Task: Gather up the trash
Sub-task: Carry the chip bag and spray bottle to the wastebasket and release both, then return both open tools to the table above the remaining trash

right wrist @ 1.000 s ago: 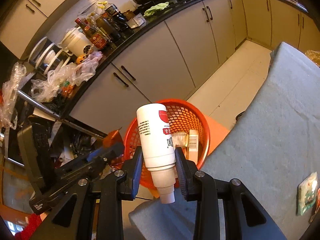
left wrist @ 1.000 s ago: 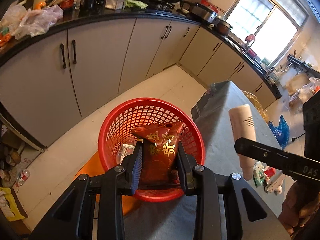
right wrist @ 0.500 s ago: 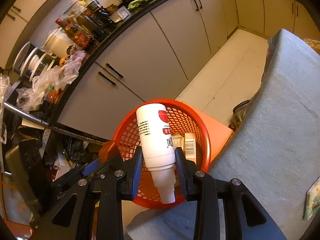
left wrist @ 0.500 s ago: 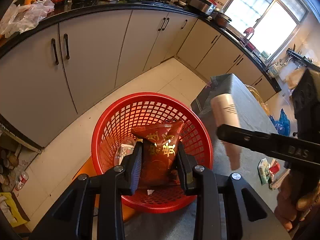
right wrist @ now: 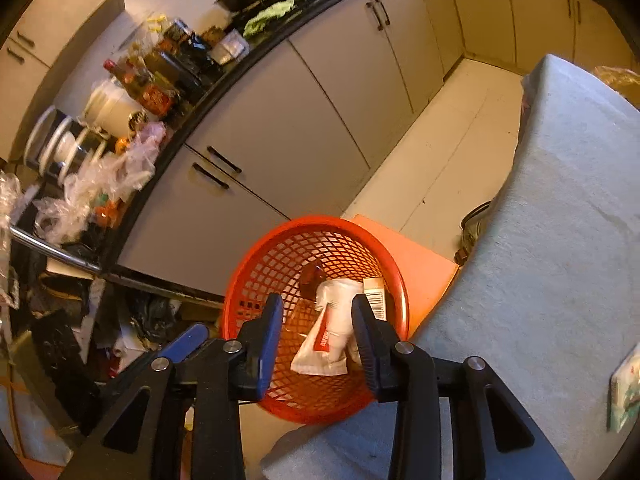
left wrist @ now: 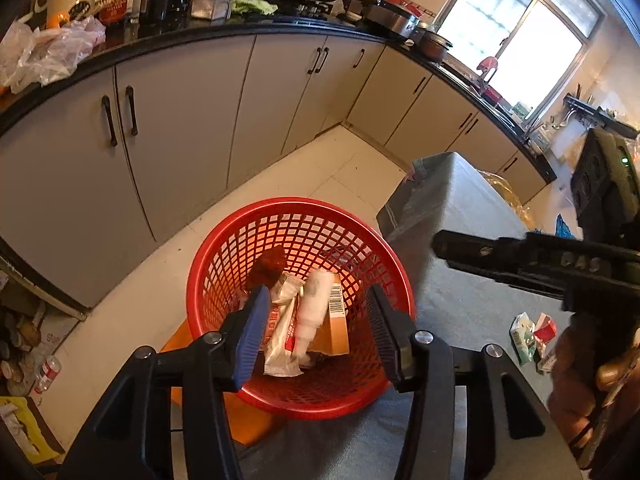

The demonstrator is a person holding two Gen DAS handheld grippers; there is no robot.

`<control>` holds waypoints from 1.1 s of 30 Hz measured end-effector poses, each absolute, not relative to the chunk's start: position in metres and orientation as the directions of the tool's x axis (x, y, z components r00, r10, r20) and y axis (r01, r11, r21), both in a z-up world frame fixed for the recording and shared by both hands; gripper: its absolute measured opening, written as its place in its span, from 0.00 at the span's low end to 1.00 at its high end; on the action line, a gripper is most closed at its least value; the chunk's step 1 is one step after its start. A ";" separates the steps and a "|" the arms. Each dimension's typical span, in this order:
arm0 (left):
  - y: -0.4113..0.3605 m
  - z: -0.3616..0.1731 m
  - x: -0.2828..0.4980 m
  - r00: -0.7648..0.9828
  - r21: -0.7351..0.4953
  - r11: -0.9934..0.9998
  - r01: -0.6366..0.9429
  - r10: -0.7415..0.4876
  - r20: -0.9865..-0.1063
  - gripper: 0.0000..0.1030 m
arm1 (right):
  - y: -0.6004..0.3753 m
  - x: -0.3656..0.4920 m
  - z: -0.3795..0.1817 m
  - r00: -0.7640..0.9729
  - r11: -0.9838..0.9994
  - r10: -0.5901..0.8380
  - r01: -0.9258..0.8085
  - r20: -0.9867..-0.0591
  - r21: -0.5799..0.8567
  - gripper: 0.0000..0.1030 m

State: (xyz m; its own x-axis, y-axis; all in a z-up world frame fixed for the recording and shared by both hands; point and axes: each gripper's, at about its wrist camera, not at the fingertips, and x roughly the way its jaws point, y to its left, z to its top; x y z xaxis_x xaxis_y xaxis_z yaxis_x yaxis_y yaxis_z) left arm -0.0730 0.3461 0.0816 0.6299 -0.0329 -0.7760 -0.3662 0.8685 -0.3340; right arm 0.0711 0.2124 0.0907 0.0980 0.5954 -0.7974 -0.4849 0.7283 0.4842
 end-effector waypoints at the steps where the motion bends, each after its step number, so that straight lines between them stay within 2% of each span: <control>1: 0.344 0.083 -0.075 0.629 -0.327 0.872 -0.365 -0.028 -0.777 0.50 | 0.207 0.067 0.095 0.105 0.728 0.597 -0.488 -0.796 0.482 0.37; 12: 0.297 0.100 -0.097 0.622 -0.230 0.924 -0.305 0.010 -0.783 0.59 | 0.120 0.014 0.116 0.184 0.773 0.567 -0.457 -0.803 0.440 0.40; 16: 0.272 0.104 -0.100 0.618 -0.158 0.950 -0.269 0.044 -0.785 0.63 | 0.081 -0.003 0.124 0.232 0.799 0.555 -0.418 -0.799 0.433 0.40; 33: 0.147 0.109 -0.065 0.594 -0.051 0.997 0.060 -0.076 -0.801 0.65 | -0.074 -0.047 0.133 0.429 0.881 0.465 -0.135 -0.775 0.454 0.40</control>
State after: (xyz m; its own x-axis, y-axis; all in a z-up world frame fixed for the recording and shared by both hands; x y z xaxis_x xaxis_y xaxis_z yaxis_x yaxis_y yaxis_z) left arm -0.0647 0.1466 0.1094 0.5941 -0.0762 -0.8008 0.0596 0.9969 -0.0507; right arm -0.0472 -0.0740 0.1332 0.4287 0.4650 -0.7745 -0.1354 0.8807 0.4539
